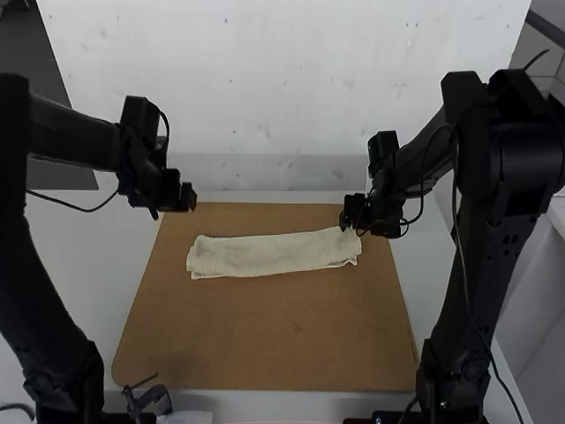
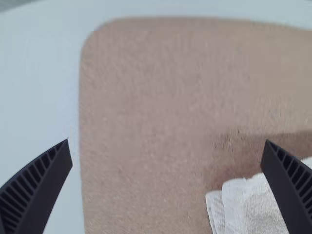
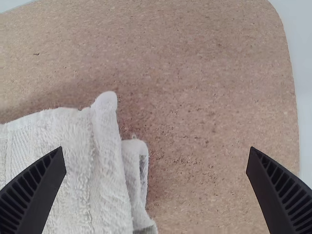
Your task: Fold the towel.
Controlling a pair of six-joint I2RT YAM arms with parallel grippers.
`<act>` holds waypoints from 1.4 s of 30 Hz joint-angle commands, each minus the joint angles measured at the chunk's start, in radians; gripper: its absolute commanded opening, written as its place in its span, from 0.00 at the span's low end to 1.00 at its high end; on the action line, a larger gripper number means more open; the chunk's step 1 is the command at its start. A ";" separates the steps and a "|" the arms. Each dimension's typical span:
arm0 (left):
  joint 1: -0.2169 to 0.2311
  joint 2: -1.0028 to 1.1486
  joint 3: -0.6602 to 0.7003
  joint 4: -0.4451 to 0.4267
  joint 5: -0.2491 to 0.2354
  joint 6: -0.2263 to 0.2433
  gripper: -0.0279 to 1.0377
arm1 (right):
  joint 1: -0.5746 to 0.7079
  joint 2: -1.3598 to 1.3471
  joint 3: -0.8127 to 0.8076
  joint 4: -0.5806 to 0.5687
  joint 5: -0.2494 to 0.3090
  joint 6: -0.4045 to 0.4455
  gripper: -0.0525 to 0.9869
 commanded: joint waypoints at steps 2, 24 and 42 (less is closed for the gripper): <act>0.036 -0.077 0.016 0.012 0.054 0.015 0.96 | -0.017 0.000 0.050 -0.056 -0.074 0.059 0.95; 0.045 -0.108 -0.069 0.083 0.069 0.015 0.95 | 0.031 0.213 0.175 -0.211 -0.070 0.088 0.07; 0.042 -0.158 -0.096 0.089 0.074 0.015 0.95 | -0.354 0.060 0.224 -0.299 -0.074 -0.121 0.07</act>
